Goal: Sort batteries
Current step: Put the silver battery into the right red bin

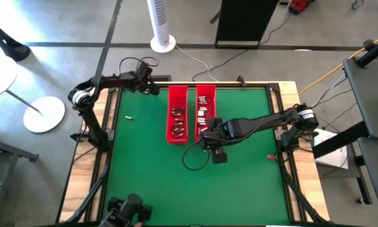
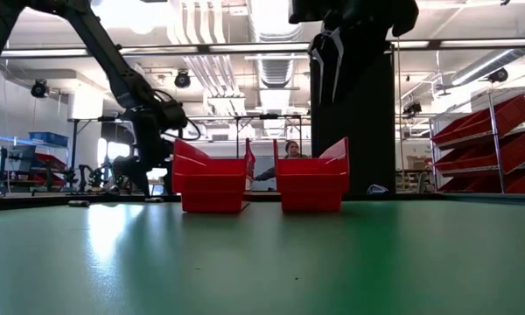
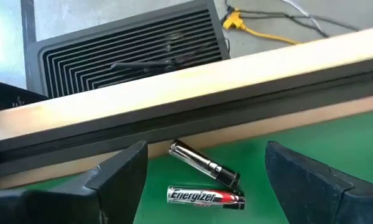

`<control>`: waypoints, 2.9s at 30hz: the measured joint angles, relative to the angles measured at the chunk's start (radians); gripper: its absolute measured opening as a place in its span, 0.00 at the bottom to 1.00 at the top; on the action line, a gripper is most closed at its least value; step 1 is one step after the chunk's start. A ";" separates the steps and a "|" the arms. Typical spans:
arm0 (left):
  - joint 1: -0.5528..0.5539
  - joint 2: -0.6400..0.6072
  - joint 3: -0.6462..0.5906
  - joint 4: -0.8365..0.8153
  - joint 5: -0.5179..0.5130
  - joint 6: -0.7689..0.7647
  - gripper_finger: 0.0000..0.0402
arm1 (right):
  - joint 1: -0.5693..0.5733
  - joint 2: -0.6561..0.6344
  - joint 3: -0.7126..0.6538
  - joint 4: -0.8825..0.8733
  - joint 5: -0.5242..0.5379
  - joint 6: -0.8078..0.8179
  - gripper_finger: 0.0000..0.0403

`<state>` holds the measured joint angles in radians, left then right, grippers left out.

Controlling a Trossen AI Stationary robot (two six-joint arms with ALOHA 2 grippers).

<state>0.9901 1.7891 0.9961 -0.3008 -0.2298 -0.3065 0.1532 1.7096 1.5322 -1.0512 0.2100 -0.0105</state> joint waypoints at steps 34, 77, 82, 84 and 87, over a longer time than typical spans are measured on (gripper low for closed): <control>-0.055 0.001 -0.138 0.192 -0.041 -0.023 0.42 | 0.006 0.001 -0.001 0.004 0.000 0.030 0.58; -0.154 -0.064 -0.158 0.017 -0.014 -0.005 0.13 | 0.030 0.002 -0.001 -0.020 0.000 0.084 0.58; -0.192 -0.070 -0.207 0.072 -0.042 -0.013 0.02 | 0.061 0.002 -0.001 -0.039 0.001 0.113 0.58; -0.207 -0.076 -0.226 0.093 -0.052 -0.025 0.03 | 0.076 0.002 -0.001 -0.049 0.001 0.123 0.58; -0.236 -0.092 -0.250 0.099 -0.074 -0.043 0.04 | 0.101 0.001 -0.001 -0.049 0.004 0.132 0.57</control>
<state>0.7542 1.6971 0.7464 -0.2021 -0.3039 -0.3498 0.2545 1.7107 1.5311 -1.1004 0.2138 0.1217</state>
